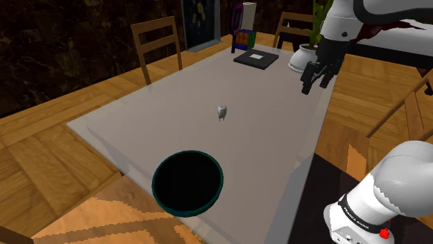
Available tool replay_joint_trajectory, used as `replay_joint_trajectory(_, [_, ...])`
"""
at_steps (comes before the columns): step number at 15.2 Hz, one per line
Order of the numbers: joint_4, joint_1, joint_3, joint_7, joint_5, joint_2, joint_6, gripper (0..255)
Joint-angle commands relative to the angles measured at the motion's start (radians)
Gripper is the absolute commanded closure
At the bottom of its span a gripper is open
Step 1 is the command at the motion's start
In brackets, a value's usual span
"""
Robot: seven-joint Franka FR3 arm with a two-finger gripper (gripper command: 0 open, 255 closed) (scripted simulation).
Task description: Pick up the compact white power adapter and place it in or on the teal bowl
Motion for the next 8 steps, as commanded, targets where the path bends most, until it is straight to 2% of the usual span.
replay_joint_trajectory(1, [0.000,0.000,0.000,0.000,0.000,0.000,0.000,0])
replay_joint_trajectory(8, [0.012,0.021,0.070,0.094,0.036,0.194,0.199,0])
